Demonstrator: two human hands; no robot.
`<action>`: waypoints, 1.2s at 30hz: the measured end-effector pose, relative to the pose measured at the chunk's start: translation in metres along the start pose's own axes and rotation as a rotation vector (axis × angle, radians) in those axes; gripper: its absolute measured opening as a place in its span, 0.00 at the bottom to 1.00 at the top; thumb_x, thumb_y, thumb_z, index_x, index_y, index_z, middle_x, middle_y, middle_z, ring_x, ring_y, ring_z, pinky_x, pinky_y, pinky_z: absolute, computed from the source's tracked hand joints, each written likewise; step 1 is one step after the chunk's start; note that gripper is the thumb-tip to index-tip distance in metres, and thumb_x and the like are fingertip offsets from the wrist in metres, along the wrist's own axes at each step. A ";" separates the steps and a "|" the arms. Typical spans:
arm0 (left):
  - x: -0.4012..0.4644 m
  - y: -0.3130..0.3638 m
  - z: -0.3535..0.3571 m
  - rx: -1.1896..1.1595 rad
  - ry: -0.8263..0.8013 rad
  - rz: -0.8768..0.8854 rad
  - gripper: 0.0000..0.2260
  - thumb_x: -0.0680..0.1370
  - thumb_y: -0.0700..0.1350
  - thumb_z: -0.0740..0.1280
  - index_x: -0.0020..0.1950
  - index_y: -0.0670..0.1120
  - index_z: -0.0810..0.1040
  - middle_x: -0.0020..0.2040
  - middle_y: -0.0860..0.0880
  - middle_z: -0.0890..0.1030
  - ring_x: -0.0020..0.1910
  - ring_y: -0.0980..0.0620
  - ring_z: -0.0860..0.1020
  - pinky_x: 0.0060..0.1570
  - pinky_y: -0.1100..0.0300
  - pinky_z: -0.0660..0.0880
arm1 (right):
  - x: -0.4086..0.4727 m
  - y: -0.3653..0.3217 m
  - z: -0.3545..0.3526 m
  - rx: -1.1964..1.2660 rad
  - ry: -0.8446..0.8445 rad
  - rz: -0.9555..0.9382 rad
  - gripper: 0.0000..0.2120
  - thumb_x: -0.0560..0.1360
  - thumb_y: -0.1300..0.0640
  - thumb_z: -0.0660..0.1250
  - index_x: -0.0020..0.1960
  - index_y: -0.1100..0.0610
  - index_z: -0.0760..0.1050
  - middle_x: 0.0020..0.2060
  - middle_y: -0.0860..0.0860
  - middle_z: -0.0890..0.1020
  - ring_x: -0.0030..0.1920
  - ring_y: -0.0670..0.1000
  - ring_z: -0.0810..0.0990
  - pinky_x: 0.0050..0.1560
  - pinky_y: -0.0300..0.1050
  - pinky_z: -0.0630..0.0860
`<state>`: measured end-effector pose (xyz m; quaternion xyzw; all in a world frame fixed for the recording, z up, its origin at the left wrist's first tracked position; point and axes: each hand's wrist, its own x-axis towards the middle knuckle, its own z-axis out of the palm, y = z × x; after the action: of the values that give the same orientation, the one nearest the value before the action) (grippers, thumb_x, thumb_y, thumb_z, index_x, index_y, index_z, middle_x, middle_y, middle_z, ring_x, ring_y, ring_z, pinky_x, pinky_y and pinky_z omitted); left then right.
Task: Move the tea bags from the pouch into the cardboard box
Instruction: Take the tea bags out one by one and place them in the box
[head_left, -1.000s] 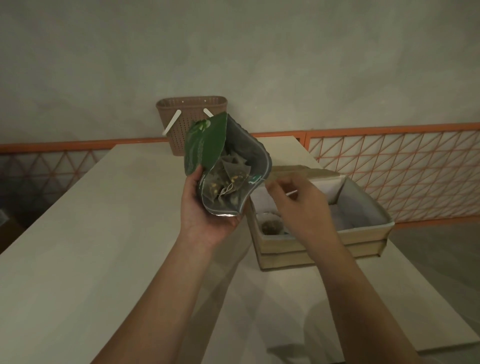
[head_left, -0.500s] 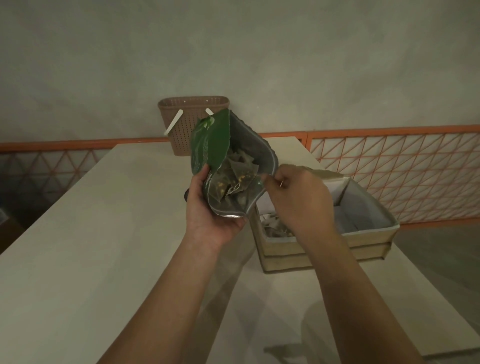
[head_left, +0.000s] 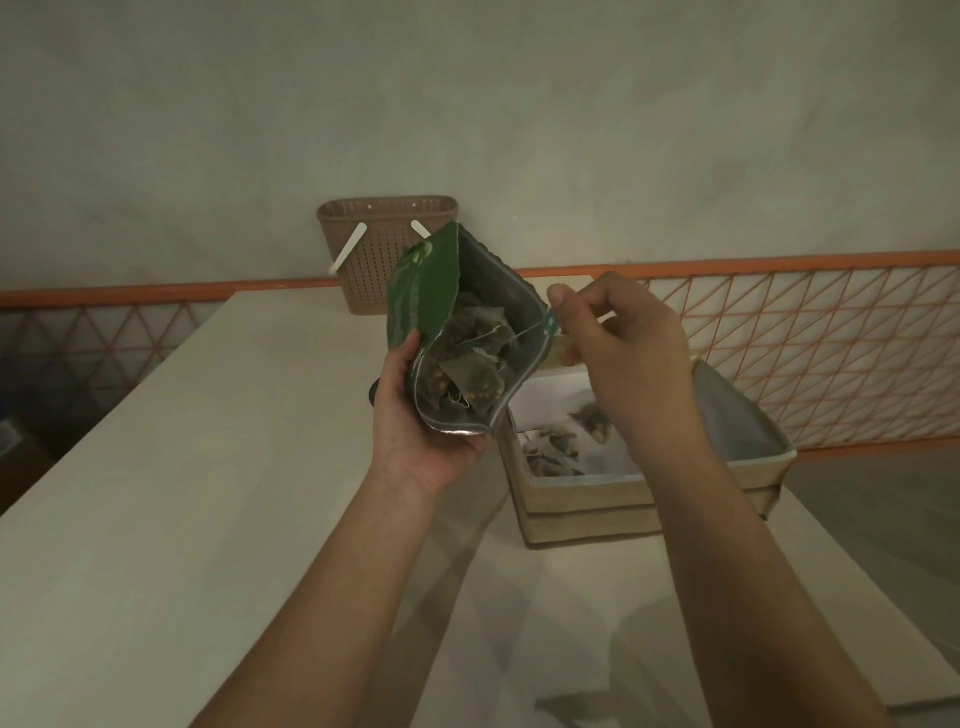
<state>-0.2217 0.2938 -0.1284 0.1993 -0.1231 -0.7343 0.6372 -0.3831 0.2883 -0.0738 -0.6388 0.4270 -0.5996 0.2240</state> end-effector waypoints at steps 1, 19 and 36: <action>0.000 0.000 0.000 -0.001 0.003 -0.004 0.26 0.78 0.59 0.66 0.71 0.46 0.78 0.70 0.44 0.78 0.72 0.45 0.73 0.62 0.55 0.74 | 0.000 -0.001 0.000 0.072 -0.010 0.042 0.14 0.78 0.51 0.68 0.38 0.58 0.75 0.33 0.48 0.79 0.35 0.56 0.80 0.35 0.34 0.72; 0.004 -0.001 0.001 -0.035 -0.064 -0.004 0.24 0.80 0.59 0.63 0.72 0.47 0.76 0.71 0.44 0.77 0.72 0.45 0.73 0.56 0.54 0.79 | 0.006 -0.009 -0.016 0.484 0.092 -0.034 0.11 0.82 0.56 0.60 0.42 0.59 0.69 0.34 0.52 0.74 0.38 0.50 0.78 0.49 0.49 0.81; 0.003 -0.007 0.006 -0.026 -0.099 0.026 0.24 0.81 0.58 0.62 0.73 0.48 0.76 0.71 0.45 0.77 0.71 0.44 0.74 0.57 0.53 0.80 | 0.006 0.056 -0.021 0.066 -0.359 0.317 0.11 0.82 0.55 0.61 0.45 0.59 0.77 0.43 0.54 0.82 0.45 0.55 0.84 0.50 0.46 0.81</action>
<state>-0.2305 0.2918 -0.1266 0.1531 -0.1474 -0.7365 0.6422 -0.4195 0.2583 -0.1111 -0.6524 0.4556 -0.4475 0.4081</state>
